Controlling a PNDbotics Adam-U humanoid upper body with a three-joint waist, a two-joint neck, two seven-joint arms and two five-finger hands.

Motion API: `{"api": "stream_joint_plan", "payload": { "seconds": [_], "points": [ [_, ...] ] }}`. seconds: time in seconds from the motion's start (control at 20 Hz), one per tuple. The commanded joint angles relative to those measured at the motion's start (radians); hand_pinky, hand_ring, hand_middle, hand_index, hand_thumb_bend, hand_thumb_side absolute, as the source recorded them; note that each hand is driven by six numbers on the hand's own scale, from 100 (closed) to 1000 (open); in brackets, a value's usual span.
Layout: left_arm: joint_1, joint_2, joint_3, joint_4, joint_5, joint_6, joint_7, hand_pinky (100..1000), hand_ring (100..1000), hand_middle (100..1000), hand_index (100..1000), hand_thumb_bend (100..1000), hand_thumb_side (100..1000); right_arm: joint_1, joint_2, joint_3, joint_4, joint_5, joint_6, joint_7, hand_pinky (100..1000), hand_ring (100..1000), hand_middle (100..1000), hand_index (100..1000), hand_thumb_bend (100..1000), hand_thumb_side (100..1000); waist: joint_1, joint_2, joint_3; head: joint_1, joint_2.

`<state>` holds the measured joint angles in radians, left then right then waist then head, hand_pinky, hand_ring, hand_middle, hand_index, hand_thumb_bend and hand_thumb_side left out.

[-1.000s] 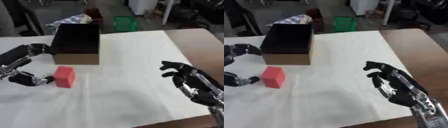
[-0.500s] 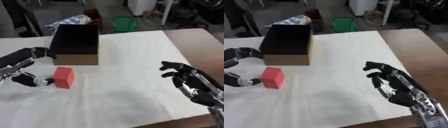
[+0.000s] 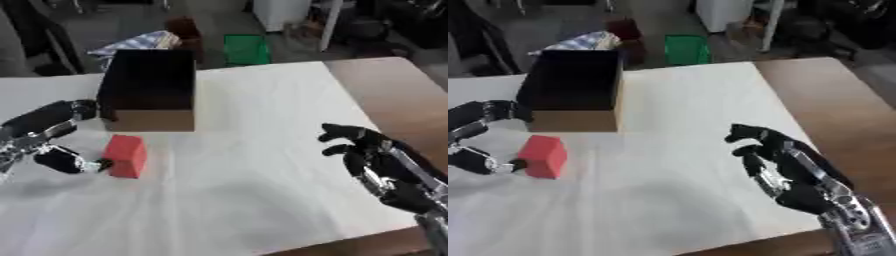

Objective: Pick up objects on the table and place them in the box.

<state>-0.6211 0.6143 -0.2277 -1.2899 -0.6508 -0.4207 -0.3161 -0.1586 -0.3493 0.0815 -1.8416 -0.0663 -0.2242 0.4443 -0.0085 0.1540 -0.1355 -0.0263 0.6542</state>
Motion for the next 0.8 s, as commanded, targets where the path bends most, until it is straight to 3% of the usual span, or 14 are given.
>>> {"api": "stream_joint_plan", "payload": {
  "seconds": [0.05, 0.8],
  "points": [
    [-0.028, 0.007, -0.004, 0.008, -0.016, -0.008, 0.001, 779, 859, 802, 844, 505, 367, -0.008, -0.020, -0.001, -0.012, -0.002, -0.002, 0.003, 778, 1000, 769, 877, 100, 560, 0.002, -0.016, -0.001, 0.002, -0.003],
    [-0.061, -0.030, -0.017, 0.103, -0.099, -0.033, 0.000, 777, 849, 796, 847, 525, 404, -0.008, -0.018, 0.001, -0.010, -0.001, 0.001, 0.005, 779, 1000, 769, 877, 100, 570, 0.004, -0.016, -0.006, 0.012, -0.002]
  ]
}}
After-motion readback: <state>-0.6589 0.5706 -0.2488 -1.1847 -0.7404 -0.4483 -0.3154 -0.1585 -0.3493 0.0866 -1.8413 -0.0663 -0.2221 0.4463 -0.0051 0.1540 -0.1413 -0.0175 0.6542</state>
